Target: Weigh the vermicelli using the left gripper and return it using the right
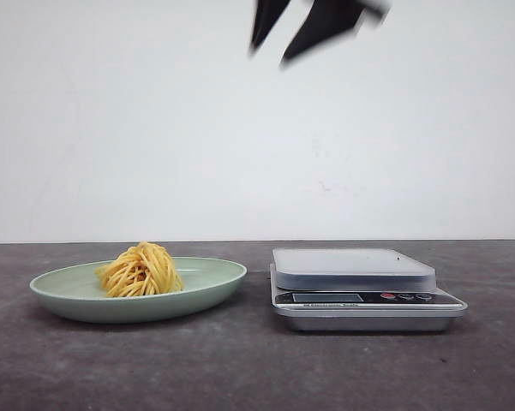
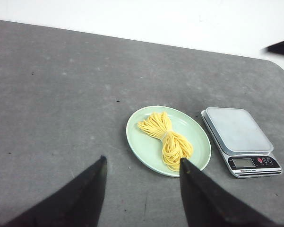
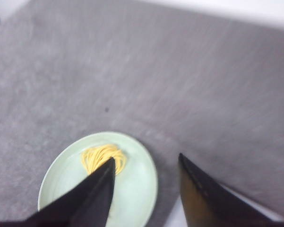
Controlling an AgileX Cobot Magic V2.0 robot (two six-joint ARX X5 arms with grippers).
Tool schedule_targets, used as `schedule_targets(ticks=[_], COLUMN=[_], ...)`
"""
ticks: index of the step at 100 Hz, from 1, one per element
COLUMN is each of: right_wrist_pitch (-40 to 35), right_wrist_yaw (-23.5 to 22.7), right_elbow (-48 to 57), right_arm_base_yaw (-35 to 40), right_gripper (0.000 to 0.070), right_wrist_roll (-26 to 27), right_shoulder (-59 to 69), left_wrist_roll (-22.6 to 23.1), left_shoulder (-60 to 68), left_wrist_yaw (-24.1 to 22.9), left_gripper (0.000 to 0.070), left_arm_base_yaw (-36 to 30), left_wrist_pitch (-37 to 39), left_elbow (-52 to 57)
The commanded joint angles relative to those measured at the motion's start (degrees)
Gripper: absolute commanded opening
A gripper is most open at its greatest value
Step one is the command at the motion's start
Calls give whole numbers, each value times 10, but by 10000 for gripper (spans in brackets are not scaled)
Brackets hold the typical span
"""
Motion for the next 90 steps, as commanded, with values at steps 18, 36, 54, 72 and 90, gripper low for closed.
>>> schedule_targets(ticks=[18, 36, 54, 72, 90], right_wrist_pitch=[-114, -235, -323, -357, -355], right_wrist_yaw=[78, 160, 176, 188, 167], right_elbow=[14, 12, 11, -8, -77], right_arm_base_yaw=[23, 49, 56, 51, 6], right_gripper=[262, 271, 275, 276, 276], right_wrist_roll=[-58, -61, -31, -24, -14], right_shoulder=[-198, -336, -450, -545, -641], left_wrist_roll=[2, 9, 11, 10, 13], left_shoulder=[0, 0, 0, 0, 0], left_wrist_yaw=[0, -2, -2, -2, -2], left_gripper=[279, 279, 279, 279, 279], left_arm_base_yaw=[-3, -3, -3, -3, -3], left_wrist_pitch=[7, 8, 10, 42, 79], left_elbow=[8, 8, 8, 4, 0])
